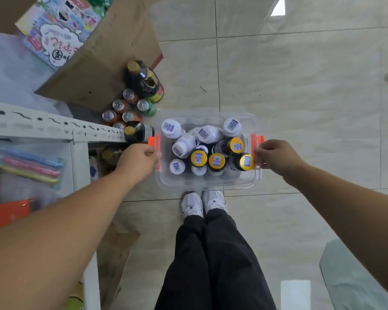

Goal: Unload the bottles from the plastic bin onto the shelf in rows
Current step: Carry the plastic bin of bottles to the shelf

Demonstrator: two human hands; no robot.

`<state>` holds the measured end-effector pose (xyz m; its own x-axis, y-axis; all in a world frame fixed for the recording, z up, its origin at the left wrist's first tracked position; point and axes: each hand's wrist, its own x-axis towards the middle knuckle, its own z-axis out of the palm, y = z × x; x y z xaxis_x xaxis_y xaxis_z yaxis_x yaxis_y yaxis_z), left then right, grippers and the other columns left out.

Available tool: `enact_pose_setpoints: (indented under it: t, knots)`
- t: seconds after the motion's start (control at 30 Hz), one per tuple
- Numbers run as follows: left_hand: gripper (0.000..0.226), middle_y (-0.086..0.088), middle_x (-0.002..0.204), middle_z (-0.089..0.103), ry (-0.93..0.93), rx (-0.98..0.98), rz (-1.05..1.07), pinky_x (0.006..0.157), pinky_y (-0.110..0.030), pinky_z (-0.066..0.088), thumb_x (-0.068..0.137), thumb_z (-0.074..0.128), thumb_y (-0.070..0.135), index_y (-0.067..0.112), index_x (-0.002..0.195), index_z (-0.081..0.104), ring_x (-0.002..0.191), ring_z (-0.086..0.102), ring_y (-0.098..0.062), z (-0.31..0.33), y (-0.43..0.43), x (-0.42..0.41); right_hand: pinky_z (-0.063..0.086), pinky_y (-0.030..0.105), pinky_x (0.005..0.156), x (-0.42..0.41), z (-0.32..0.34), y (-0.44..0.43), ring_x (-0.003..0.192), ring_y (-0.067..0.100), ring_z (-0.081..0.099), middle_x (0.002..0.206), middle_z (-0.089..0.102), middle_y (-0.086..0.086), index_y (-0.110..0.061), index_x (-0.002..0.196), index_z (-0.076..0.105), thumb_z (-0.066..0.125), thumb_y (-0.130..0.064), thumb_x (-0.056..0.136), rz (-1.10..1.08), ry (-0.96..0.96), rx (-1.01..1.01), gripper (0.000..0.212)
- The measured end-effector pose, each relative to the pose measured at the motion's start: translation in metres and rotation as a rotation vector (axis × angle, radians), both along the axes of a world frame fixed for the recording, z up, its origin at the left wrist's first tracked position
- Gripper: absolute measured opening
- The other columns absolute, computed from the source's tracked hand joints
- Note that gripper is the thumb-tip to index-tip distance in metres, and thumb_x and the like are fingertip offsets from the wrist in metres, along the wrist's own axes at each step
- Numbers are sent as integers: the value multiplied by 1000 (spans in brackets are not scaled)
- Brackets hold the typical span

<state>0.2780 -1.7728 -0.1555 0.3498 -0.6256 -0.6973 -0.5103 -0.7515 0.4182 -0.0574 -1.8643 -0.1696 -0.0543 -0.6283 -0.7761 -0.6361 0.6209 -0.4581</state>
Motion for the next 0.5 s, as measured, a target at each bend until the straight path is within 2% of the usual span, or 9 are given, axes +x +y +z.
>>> enact_pose_setpoints:
  t: [0.07, 0.17, 0.27, 0.33, 0.37, 0.43, 0.5]
  knots:
    - [13, 9, 62, 68, -2, 8, -20, 60, -32, 50, 96, 62, 29, 24, 89, 72, 55, 60, -15, -2, 4, 3, 58, 46, 78, -1, 0, 3, 71, 26, 63, 77, 70, 14, 1, 85, 67, 63, -16, 89, 25, -41, -6, 17]
    - [17, 2, 86, 74, 14, 19, -20, 79, -41, 57, 97, 61, 32, 20, 103, 72, 78, 69, -23, -3, 9, 3, 58, 45, 78, -2, 5, 5, 71, 23, 65, 78, 71, 10, -8, 85, 69, 63, -19, 91, 24, -95, 26, 13]
    - [33, 2, 111, 70, -72, 20, -28, 86, -39, 53, 97, 58, 36, 17, 123, 65, 97, 66, -21, 6, 12, -5, 57, 47, 79, 3, 14, 7, 80, 30, 68, 89, 73, 13, -5, 96, 70, 61, -26, 91, 93, 56, -26, 23]
    - [33, 0, 114, 65, -175, -75, 0, 80, -33, 48, 96, 57, 33, 16, 125, 61, 97, 63, -18, 18, 13, -13, 47, 34, 68, 12, 27, 8, 79, 25, 62, 93, 67, 6, -10, 105, 64, 57, -31, 90, 123, 228, -215, 27]
    - [30, 0, 112, 64, -196, -138, 4, 77, -32, 47, 95, 58, 30, 16, 122, 60, 92, 62, -17, 25, 13, -18, 41, 30, 68, 17, 35, 10, 79, 20, 58, 95, 62, 1, -14, 107, 62, 57, -32, 90, 141, 241, -335, 25]
    - [26, 2, 108, 64, -168, -199, -66, 75, -33, 52, 94, 59, 31, 20, 118, 61, 85, 62, -13, 36, 14, -30, 37, 27, 71, 33, 51, 17, 82, 16, 53, 96, 54, -3, -17, 105, 60, 59, -27, 88, 270, 142, -492, 19]
    - [29, 6, 108, 63, -103, -158, -204, 79, -38, 56, 92, 62, 37, 25, 118, 61, 87, 63, -11, 42, 13, -43, 39, 29, 70, 52, 62, 28, 85, 17, 50, 95, 53, -2, -20, 97, 58, 60, -25, 87, 493, 46, -524, 11]
